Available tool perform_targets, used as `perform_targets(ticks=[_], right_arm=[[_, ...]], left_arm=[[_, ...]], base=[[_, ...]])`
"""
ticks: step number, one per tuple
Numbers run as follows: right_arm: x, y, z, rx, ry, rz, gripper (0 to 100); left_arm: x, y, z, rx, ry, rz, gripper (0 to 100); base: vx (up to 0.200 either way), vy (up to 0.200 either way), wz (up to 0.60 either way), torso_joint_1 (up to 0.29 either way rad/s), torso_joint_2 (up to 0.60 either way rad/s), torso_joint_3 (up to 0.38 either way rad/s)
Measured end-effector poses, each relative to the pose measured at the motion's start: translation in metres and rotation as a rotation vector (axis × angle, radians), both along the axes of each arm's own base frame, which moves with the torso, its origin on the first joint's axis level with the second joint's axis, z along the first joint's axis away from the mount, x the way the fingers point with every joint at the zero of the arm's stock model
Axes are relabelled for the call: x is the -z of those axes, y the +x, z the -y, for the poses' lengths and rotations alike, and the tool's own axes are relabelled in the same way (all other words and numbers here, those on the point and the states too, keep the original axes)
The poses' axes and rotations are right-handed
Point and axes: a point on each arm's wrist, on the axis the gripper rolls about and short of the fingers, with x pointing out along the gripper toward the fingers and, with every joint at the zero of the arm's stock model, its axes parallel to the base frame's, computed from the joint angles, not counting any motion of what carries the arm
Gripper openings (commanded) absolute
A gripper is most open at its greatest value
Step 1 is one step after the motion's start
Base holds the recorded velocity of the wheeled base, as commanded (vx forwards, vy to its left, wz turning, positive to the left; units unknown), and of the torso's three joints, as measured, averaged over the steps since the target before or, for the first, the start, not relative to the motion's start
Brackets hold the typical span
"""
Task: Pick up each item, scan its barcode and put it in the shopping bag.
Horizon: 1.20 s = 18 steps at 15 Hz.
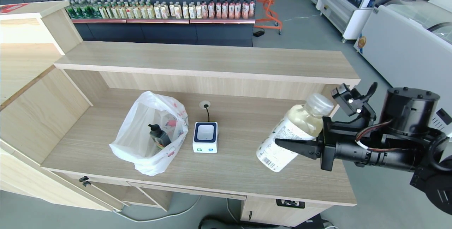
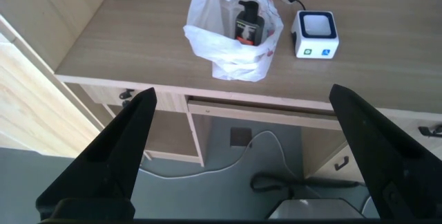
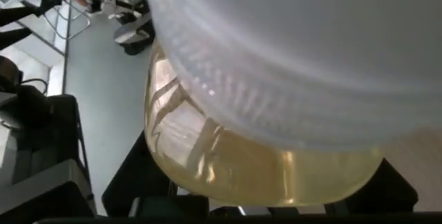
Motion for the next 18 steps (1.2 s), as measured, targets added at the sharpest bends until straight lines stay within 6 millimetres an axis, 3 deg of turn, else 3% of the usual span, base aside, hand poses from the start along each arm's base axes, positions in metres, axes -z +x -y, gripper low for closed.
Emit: perform_targets(ticks=[3,7,13,18], right_arm=[[-0.006,0.002,0.026,0.385,-0.203,0.240,0],[-0.011,-0.003,0.067,0.583,-0.458,0.471,0],[-0.002,-0.014,0.083,0.633,-0.505,0.477,0],[0.003,-0.021,0.087,0.649,-0.464,0.411,0]], left_arm=[[0.000,0.000,0.000,0.000,0.000,0.000,100],[0.000,0.000,0.000,0.000,0.000,0.000,100],[0.000,0.000,0.000,0.001,0.003,0.000,100],[0.000,0.000,0.000,0.001,0.002,0.000,100]], base=[[0.000,0.000,0.00,0.000,0.00,0.000],[0.000,0.000,0.00,0.000,0.00,0.000],[0.000,0.000,0.00,0.000,0.00,0.000],[0.000,0.200,0.00,0.002,0.00,0.003]])
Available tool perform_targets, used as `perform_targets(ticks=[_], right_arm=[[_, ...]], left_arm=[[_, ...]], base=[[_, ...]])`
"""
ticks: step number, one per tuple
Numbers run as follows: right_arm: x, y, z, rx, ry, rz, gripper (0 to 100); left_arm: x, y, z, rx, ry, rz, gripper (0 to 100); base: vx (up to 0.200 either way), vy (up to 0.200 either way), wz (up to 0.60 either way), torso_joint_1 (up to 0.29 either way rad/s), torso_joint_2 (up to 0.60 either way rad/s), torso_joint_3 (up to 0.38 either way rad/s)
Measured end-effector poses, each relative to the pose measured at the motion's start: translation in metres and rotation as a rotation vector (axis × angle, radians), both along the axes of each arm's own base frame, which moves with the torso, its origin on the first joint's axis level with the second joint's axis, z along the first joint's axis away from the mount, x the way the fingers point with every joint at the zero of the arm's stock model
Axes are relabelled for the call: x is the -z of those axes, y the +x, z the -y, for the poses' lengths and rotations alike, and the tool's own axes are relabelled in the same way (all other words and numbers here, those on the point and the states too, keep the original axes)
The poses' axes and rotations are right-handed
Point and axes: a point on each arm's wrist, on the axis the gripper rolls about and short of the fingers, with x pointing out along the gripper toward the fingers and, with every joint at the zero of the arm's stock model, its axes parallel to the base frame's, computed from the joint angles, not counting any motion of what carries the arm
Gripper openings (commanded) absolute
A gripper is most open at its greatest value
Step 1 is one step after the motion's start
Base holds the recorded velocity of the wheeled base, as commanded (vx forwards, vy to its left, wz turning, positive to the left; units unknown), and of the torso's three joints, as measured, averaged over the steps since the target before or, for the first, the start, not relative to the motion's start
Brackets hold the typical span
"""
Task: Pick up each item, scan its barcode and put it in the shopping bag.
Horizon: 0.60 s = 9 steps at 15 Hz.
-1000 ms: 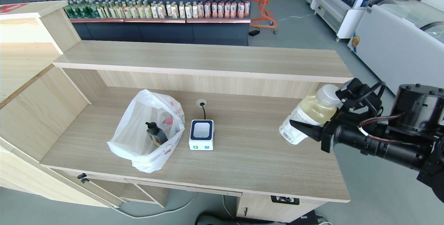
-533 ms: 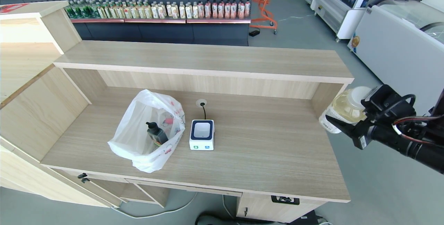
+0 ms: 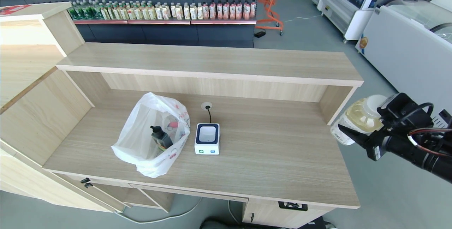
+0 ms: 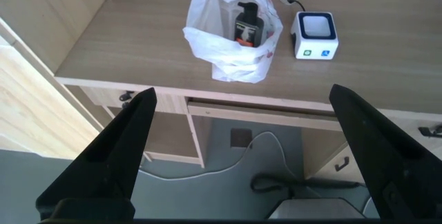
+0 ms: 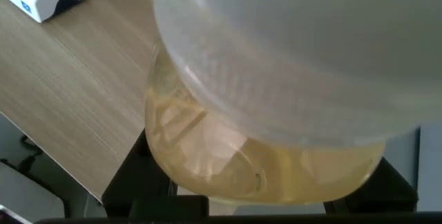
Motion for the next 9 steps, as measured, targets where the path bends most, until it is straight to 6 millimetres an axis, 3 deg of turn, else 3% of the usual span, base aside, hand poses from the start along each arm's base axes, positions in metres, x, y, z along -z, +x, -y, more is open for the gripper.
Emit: perform_targets(ticks=[9], right_arm=[[0.014,-0.006,0.001,0.010,0.080,-0.090,0]], left_arm=[[0.000,0.000,0.000,0.000,0.000,0.000,100]], base=[[0.000,0.200,0.00,0.001,0.00,0.003]])
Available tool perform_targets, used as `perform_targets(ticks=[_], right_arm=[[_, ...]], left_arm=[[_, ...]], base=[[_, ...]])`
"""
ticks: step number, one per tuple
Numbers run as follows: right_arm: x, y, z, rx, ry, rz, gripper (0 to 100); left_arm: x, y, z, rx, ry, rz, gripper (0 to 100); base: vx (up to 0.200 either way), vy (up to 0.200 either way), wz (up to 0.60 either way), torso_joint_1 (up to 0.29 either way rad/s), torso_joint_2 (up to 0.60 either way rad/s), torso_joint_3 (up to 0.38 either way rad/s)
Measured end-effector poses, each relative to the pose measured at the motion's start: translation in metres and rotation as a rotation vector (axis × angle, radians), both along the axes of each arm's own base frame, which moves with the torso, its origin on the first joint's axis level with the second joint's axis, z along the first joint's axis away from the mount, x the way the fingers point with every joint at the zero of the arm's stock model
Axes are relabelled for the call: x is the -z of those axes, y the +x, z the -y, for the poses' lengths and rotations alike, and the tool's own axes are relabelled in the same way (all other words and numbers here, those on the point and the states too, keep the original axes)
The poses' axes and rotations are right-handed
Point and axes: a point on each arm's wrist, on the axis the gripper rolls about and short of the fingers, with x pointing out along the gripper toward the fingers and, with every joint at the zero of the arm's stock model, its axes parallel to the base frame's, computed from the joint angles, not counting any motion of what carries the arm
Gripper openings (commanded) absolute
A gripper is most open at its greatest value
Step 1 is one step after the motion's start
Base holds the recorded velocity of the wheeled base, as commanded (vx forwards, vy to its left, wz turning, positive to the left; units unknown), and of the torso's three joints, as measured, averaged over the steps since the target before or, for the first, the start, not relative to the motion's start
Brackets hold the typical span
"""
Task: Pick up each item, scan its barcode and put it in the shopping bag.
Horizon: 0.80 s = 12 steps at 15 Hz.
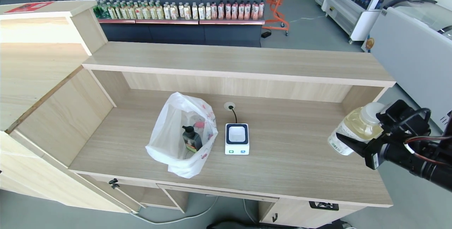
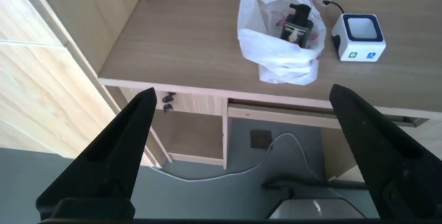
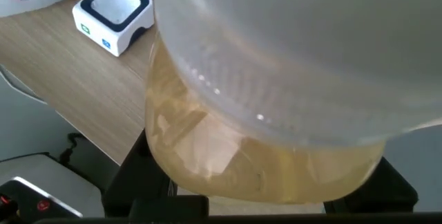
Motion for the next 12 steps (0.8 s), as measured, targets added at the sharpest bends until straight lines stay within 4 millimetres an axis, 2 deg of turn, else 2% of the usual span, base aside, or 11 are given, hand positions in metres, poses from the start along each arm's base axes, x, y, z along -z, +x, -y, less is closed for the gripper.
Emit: perform_targets(ticks=[1,6,12], right_arm=[[0.0017,-0.0011,0.0000,0.000,0.004,-0.009,0],[0.0053,-0.0040,-0.0002,0.002,0.034,-0.034,0],[0.0089,-0.0053,-0.0025,0.002,0.101,-0.079,0]], left_arm=[[0.0000,0.0000,0.0000,0.000,0.000,0.000,100],[0.0000,0.0000,0.0000,0.000,0.003,0.000,100],[0.0000,0.0000,0.0000,0.000,0.003,0.000,100]], base=[[0.000,0.200,0.00,0.007,0.00,-0.002],[0.000,0.000,0.00,0.000,0.00,0.000],[0.200,0.000,0.00,-0.002,0.00,0.005]])
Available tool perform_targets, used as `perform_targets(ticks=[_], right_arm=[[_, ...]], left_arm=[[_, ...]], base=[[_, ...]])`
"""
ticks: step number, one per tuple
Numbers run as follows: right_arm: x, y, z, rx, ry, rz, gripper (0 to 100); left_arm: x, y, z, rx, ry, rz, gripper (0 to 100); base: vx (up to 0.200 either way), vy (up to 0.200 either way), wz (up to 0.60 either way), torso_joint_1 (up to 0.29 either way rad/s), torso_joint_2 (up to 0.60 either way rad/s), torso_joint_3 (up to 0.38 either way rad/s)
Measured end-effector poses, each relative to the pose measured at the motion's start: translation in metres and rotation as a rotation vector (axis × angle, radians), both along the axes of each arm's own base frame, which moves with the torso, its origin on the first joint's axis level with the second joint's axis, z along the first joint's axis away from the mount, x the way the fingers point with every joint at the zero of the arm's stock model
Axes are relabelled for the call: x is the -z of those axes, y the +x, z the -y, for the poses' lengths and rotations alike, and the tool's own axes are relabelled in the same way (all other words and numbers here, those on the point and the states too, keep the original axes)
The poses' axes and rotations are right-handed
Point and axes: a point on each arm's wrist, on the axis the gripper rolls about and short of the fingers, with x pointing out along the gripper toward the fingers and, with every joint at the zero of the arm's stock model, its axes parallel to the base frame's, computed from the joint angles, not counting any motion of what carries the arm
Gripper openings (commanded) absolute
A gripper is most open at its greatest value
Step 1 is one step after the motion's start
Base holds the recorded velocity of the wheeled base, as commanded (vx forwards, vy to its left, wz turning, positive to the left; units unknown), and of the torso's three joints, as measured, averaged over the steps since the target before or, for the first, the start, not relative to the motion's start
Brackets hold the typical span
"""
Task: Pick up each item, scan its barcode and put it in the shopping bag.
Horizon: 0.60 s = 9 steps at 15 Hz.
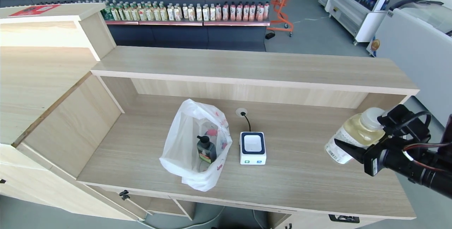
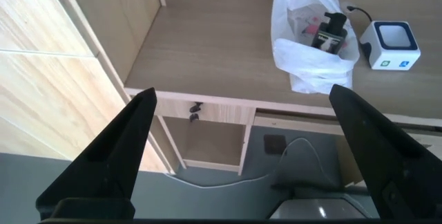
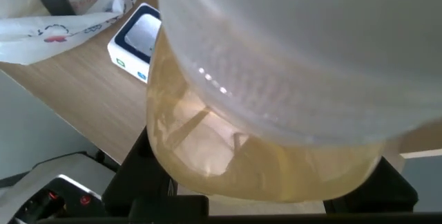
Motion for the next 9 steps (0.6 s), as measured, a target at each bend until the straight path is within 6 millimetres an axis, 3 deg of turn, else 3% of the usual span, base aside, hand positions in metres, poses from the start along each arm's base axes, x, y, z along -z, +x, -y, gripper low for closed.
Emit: perform_targets(ticks=[5,9], right_arm=[[0.010,0.017,-0.005,-0.015,-0.006,-0.044,0],[0.020,0.065,-0.014,-0.122,-0.088,0.018,0]], left_arm=[[0.000,0.000,0.000,0.000,-0.005,0.000,100],[0.000,0.000,0.000,0.000,-0.006,0.000,100]], base=[[0.000,0.000,0.00,0.000,0.00,0.000],[0.000,0.000,0.00,0.000,0.00,0.000]])
